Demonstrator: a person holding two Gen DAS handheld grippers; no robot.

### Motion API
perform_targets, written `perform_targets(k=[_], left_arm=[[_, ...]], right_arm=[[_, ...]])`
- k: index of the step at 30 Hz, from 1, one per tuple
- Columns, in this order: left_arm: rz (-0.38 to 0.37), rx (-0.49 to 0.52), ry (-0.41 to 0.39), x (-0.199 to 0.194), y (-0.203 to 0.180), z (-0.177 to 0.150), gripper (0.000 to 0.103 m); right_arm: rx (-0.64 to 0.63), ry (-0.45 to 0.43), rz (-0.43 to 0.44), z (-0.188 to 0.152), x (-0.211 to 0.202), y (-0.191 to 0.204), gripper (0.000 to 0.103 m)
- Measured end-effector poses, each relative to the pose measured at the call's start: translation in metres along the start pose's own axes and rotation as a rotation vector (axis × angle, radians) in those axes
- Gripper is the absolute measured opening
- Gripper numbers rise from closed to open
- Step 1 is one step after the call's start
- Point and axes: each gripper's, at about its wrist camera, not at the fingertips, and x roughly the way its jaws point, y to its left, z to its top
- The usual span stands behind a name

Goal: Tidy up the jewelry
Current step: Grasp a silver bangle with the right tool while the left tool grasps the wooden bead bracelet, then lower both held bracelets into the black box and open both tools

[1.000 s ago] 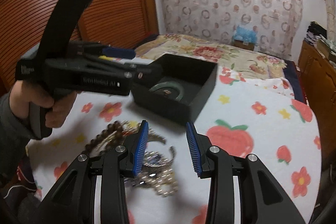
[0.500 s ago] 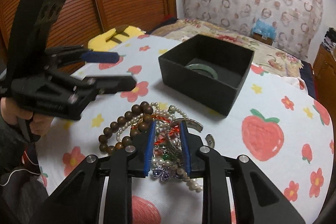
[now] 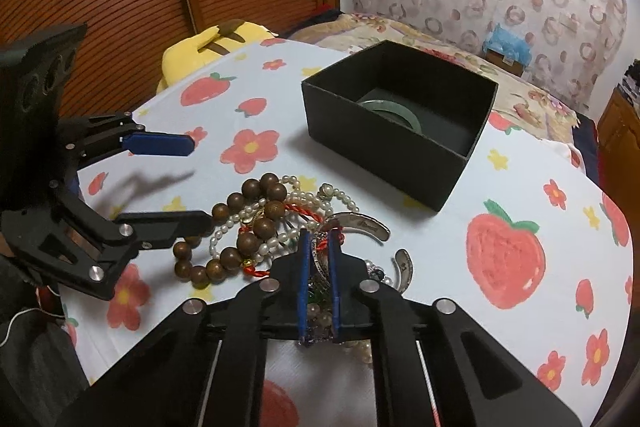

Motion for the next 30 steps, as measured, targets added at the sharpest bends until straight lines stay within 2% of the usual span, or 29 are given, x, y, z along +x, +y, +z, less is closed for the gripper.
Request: perform_targets(k=[2, 7, 9, 12, 14, 17, 23, 30], left_arm=[[-0.005, -0.001, 0.006, 0.002, 0.0, -0.001, 0.074], [-0.026, 0.0, 0.034, 0.009, -0.002, -0.002, 0.055], [-0.032, 0.003, 0.045, 0.011, -0.004, -0.003, 0.043], [-0.036, 0.007, 0.057, 0.015, -0.006, -0.004, 0.032], [-0.029, 0.015, 0.056, 0.016, -0.007, -0.005, 0.029], [-0.034, 0.018, 0.06, 0.016, -0.007, -0.005, 0.015], [-0.021, 0.018, 0.007, 0.003, -0.009, 0.001, 0.012], [-0.036, 0.017, -0.093, -0.028, -0.012, 0.03, 0.012]], right_arm=[[-0.001, -0.017, -0.006, -0.001, -0.004, 0.002, 0.005], [-0.012, -0.067, -0.023, 0.0, -0.019, 0.008, 0.005], [-0.01, -0.088, -0.026, 0.001, -0.026, 0.009, 0.005], [-0.001, -0.114, -0.032, 0.002, -0.034, 0.009, 0.005], [0.011, -0.127, -0.038, 0.001, -0.038, 0.007, 0.005], [0.016, -0.135, -0.041, 0.0, -0.042, 0.006, 0.005], [0.015, -0.158, -0.057, 0.0, -0.052, 0.007, 0.005], [0.01, -0.19, -0.072, 0.007, -0.062, 0.008, 0.005]])
